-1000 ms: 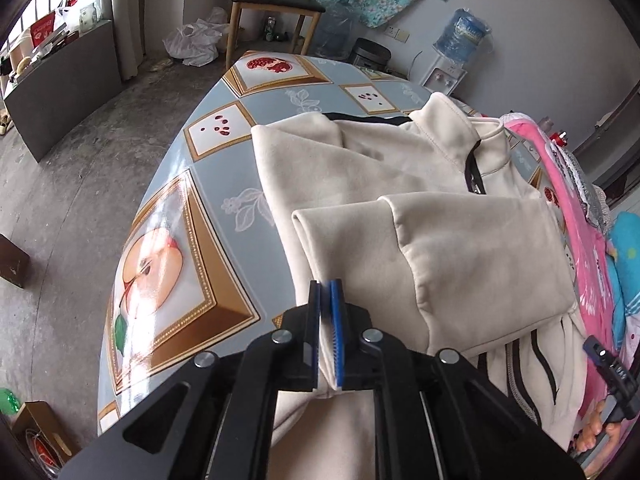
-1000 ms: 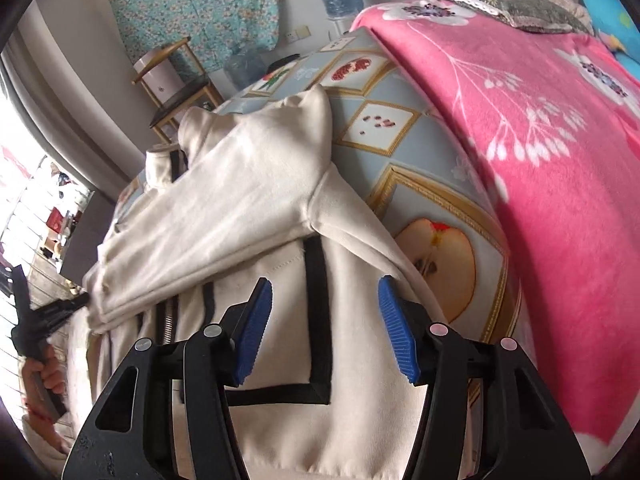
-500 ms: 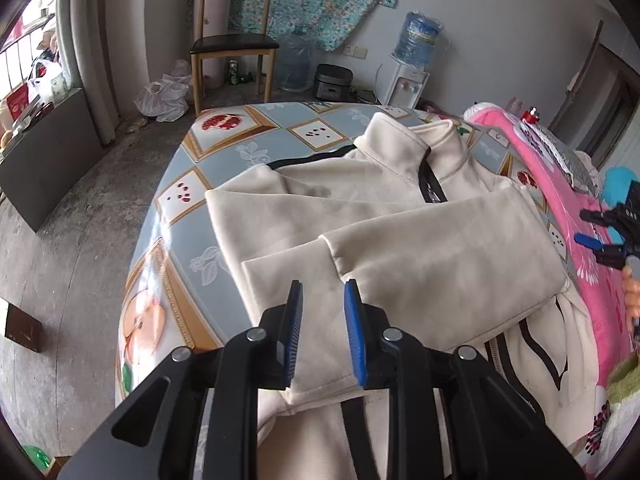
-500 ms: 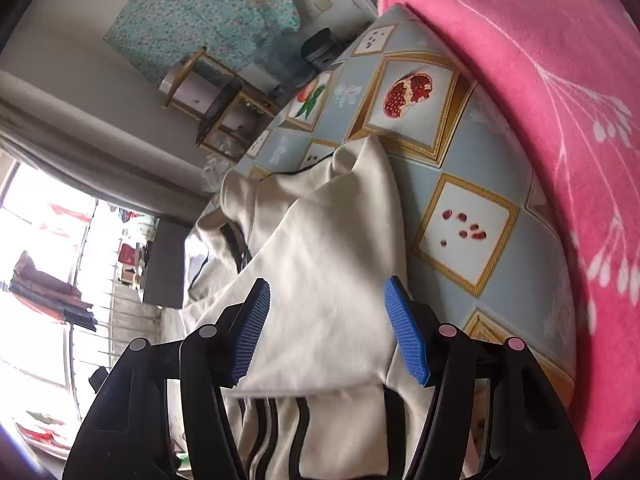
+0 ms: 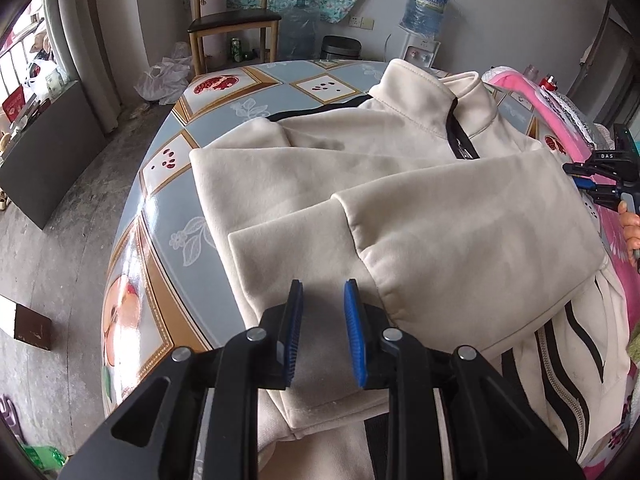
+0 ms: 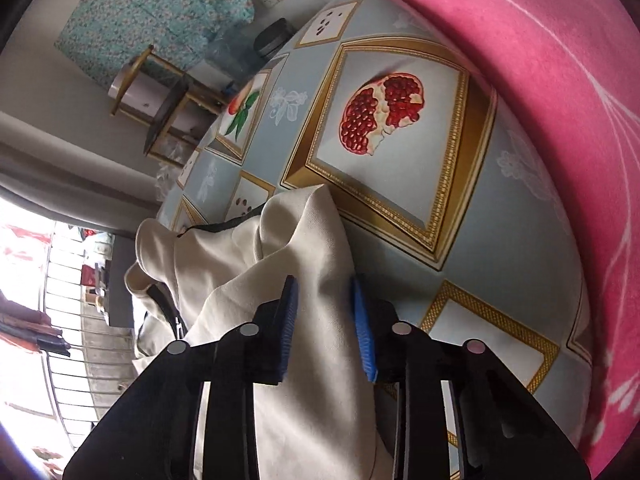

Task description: Fold large clothes

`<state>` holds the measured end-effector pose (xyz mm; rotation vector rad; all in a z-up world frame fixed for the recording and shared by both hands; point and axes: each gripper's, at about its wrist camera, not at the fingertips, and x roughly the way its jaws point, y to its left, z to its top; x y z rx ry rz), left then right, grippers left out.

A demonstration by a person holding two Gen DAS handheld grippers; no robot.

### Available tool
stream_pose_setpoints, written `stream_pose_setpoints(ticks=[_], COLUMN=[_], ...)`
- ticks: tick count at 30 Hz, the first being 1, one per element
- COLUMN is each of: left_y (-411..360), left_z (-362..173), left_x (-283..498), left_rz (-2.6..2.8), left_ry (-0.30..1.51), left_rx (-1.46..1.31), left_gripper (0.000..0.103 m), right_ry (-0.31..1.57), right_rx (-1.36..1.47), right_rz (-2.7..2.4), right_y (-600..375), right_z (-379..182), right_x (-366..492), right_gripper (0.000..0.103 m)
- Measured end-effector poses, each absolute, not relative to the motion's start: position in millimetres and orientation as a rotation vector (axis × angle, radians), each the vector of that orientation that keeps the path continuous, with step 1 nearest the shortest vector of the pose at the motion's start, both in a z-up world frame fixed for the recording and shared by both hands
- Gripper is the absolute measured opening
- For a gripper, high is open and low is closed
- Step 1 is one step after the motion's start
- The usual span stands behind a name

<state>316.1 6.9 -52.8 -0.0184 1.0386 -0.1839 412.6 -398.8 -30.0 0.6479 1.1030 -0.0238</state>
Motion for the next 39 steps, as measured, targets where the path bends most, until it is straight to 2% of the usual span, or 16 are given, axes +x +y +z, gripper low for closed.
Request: stream_pose_setpoints(ticks=[6,11,14,16,17,20,25,27,30,31,33,36,39], left_y=[5.3,4.7,5.6,6.3,6.8,9.3,16.7,18.4,18.2,17.5,13.8,-2.2,-24.1], left_z=[-54.6,-54.6,-53.9,-51.7,-50.2,-46.4,-42.7,-31.9,-4.4,4.9,17.8,24.6,17.9], left_x=[314.9,315.2,314.9,314.5,314.2,314.5,324.8,332.7,354.2,364.8,392.6,444.3,493.2], left_rz=[-0.185,-0.185,-0.192,-0.196,-0.196,-0.184,-0.16,-0.168,-0.191,-0.206,-0.258,-0.31,-0.313], left_ry=[1.025,1.023,1.021,1.019,1.016,1.005,1.023,1.011,0.977,0.974,1.001,1.068,1.126], left_rx=[0.003,0.014,0.004,-0.002,-0.002,0.0,-0.022,-0.026,-0.047,-0.072,-0.144,-0.219,-0.281], left_gripper=[0.021,0.021,0.021,0.021,0.021,0.021,0.021,0.021,0.022,0.024,0.045,0.056,0.061], right_ry=[0.935,1.003,0.965,0.933,0.926,0.975,1.125,1.136,1.102,1.082,1.056,1.04,1.077], right_rx=[0.452,0.327,0.33,0.301,0.27,0.151,-0.078,-0.058,0.128,0.188,0.283,0.35,0.392], right_rz=[-0.136,-0.229,-0.167,-0.086,-0.055,0.029,-0.019,-0.023,0.087,0.123,0.171,0.211,0.213], right_y=[-394.1,-397.7,-391.1,-375.9,-366.0,-335.5,-312.0,-314.3,-319.1,-317.8,-313.0,-299.4,-280.2], right_z=[1.9,-12.2,2.1,14.8,18.6,12.5,-29.1,-24.1,5.5,15.4,31.4,42.3,34.5], right_x=[393.9,400.7,388.8,380.2,376.9,375.9,380.1,383.8,393.8,399.8,416.9,452.9,497.4], right_gripper=[0.004,0.003,0.011,0.039,0.044,0.045,0.042,0.042,0.044,0.046,0.052,0.055,0.056])
